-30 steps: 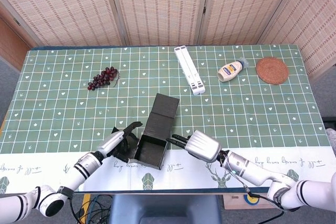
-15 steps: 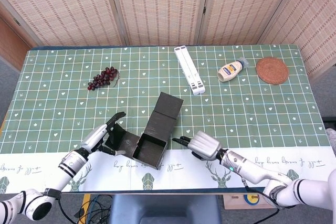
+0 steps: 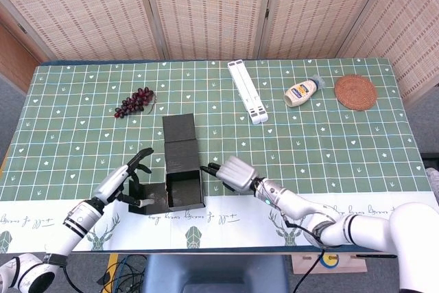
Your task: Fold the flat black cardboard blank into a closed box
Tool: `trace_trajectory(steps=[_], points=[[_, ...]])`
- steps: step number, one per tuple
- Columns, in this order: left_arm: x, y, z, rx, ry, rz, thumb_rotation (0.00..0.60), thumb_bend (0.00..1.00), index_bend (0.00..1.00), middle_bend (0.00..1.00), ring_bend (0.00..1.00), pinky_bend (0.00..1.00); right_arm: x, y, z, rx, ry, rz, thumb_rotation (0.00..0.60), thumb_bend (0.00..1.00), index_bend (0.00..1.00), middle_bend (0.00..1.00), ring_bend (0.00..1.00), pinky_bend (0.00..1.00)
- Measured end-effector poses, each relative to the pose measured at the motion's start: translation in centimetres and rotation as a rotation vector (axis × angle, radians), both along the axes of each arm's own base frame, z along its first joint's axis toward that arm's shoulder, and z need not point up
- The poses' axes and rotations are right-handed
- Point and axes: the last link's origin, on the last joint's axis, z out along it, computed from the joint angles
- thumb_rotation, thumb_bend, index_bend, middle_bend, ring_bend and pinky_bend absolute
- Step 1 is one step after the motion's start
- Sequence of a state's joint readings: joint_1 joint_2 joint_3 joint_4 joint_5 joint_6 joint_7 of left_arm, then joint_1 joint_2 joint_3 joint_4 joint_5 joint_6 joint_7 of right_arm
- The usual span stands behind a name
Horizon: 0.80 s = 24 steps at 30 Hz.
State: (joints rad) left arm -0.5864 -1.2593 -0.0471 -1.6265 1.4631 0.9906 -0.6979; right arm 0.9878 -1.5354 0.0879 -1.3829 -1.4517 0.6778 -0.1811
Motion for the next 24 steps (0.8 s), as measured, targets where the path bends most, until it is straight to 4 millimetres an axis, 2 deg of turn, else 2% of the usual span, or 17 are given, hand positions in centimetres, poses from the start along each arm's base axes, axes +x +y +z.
trace_trajectory(steps=[4,6,11,18,24], points=[[-0.3,0.1,0.2,0.004,-0.003,0.008,0.600,0.10,0.00,0.00,0.28,0.56,1.3,-0.9,-0.6,-0.018,-0.028,-0.020,0.600,0.62,0.00,0.16,0.70,0.93],[-0.5,0.2,0.4,0.010,-0.005,0.014,0.600,0.10,0.00,0.00,0.28,0.56,1.7,-1.0,-0.5,-0.021,-0.056,-0.047,0.600,0.59,0.00,0.16,0.70,0.93],[-0.8,0.3,0.7,0.018,-0.015,0.026,0.600,0.10,0.00,0.00,0.28,0.56,0.8,-0.3,0.5,-0.024,-0.136,-0.127,0.600,0.37,0.00,0.15,0.70,0.93],[-0.7,0.0,0.7,0.016,-0.028,0.016,0.600,0.10,0.00,0.00,0.28,0.56,-1.6,1.7,0.8,0.072,-0.269,-0.375,0.600,0.08,0.00,0.10,0.70,0.93],[-0.4,-0.2,0.9,0.018,-0.032,0.004,0.600,0.10,0.00,0.00,0.28,0.56,-2.1,2.7,-0.2,0.163,-0.389,-0.579,0.600,0.02,0.00,0.06,0.70,0.93]])
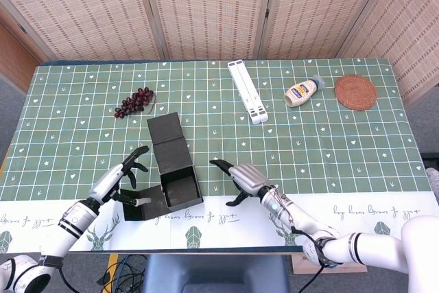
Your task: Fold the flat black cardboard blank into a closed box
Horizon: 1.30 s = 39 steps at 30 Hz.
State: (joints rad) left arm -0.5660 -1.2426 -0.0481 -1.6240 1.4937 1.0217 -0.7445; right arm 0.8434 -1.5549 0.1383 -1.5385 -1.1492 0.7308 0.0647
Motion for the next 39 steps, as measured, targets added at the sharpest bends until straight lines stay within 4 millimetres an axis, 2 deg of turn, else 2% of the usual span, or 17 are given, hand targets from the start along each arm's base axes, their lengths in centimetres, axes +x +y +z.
trace_trajectory(steps=[6,15,28,31,35,39], points=[[0.0,-0.1,0.2,0.001,0.000,0.002,0.600,0.10,0.00,0.00,0.28,0.56,1.0,0.4,-1.6,0.074,-0.090,-0.093,0.600,0.01,0.00,0.06,0.70,0.93],[-0.3,-0.2,0.4,0.002,-0.004,0.010,0.600,0.10,0.00,0.00,0.28,0.56,2.6,-0.3,-3.8,0.107,-0.144,-0.168,0.600,0.01,0.00,0.05,0.70,0.93],[-1.0,0.0,1.0,0.015,-0.017,0.026,0.600,0.10,0.00,0.00,0.28,0.56,4.8,-0.7,-6.4,0.115,-0.177,-0.197,0.600,0.01,0.00,0.06,0.70,0.93],[-1.3,0.1,1.4,0.030,-0.027,0.035,0.600,0.10,0.00,0.00,0.28,0.56,5.3,-0.6,-7.0,0.119,-0.183,-0.199,0.600,0.03,0.00,0.09,0.70,0.94],[-1.6,0.2,2.0,0.057,-0.045,0.049,0.600,0.10,0.00,0.00,0.28,0.56,5.8,-0.7,-7.5,0.109,-0.198,-0.209,0.600,0.09,0.00,0.19,0.70,0.95],[-1.9,0.3,2.7,0.083,-0.060,0.060,0.600,0.10,0.00,0.00,0.28,0.56,6.5,-0.7,-8.2,0.082,-0.231,-0.232,0.600,0.19,0.11,0.30,0.70,1.00]])
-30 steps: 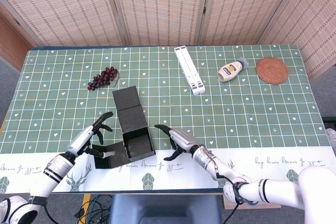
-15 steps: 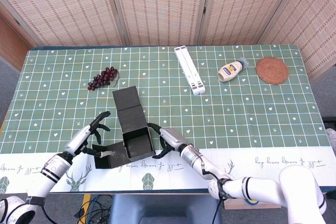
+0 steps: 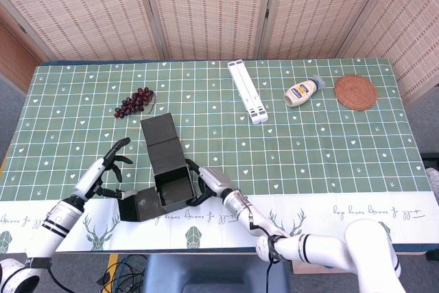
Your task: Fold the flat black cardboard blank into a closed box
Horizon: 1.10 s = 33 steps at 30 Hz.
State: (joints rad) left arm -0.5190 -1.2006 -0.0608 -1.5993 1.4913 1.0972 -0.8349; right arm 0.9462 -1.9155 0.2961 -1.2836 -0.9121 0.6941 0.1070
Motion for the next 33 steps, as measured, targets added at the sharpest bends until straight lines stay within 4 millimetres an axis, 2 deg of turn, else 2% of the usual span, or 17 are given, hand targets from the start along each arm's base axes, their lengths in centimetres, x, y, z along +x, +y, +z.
trace_trajectory(steps=[4,8,21,27,33], points=[[-0.4,0.1,0.8,0.039,-0.007,0.010,0.600,0.10,0.00,0.00,0.28,0.56,0.2,-0.3,0.0,-0.016,-0.026,-0.013,0.600,0.21,0.15,0.32,0.70,1.00],[-1.1,0.4,1.6,0.088,-0.017,0.038,0.600,0.10,0.00,0.00,0.28,0.56,0.0,-0.8,1.0,-0.040,-0.050,-0.025,0.600,0.21,0.16,0.32,0.70,1.00],[-3.7,1.3,3.2,0.307,0.001,0.130,0.600,0.10,0.00,0.00,0.28,0.56,-2.4,-2.8,7.1,-0.127,-0.226,-0.140,0.600,0.21,0.19,0.33,0.70,1.00],[-5.1,1.7,3.2,0.378,0.040,0.174,0.600,0.10,0.00,0.00,0.28,0.56,-3.3,-3.1,9.6,-0.161,-0.333,-0.177,0.600,0.21,0.19,0.33,0.70,1.00],[-6.2,2.3,2.3,0.426,0.078,0.200,0.600,0.10,0.00,0.00,0.28,0.56,-3.9,-2.9,10.9,-0.172,-0.421,-0.200,0.600,0.21,0.19,0.33,0.70,1.00]])
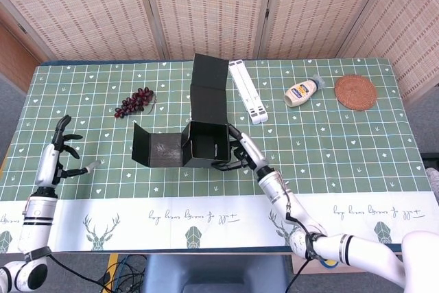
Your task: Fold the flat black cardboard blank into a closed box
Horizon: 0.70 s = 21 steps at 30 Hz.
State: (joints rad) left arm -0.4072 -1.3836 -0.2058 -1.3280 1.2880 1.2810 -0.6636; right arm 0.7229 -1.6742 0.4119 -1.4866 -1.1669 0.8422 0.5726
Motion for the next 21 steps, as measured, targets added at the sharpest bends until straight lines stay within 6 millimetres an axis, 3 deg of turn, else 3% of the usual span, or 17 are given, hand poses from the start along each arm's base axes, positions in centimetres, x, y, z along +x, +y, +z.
trace_trajectory(steps=[5,13,21], points=[[0.8,0.4,-1.4,0.002,0.007,-0.017,0.600,0.10,0.00,0.00,0.28,0.56,-0.3,0.8,-0.3,0.033,-0.045,-0.002,0.600,0.21,0.19,0.33,0.70,1.00],[4.5,0.4,-3.8,0.006,0.015,-0.140,0.600,0.10,0.00,0.00,0.29,0.56,0.3,1.9,-1.9,0.079,-0.068,0.009,0.600,0.21,0.19,0.33,0.70,1.00],[7.8,-0.7,-5.2,0.004,-0.029,-0.251,0.600,0.10,0.00,0.00,0.29,0.56,0.8,2.3,-2.9,0.091,-0.091,-0.003,0.600,0.21,0.19,0.33,0.70,1.00]])
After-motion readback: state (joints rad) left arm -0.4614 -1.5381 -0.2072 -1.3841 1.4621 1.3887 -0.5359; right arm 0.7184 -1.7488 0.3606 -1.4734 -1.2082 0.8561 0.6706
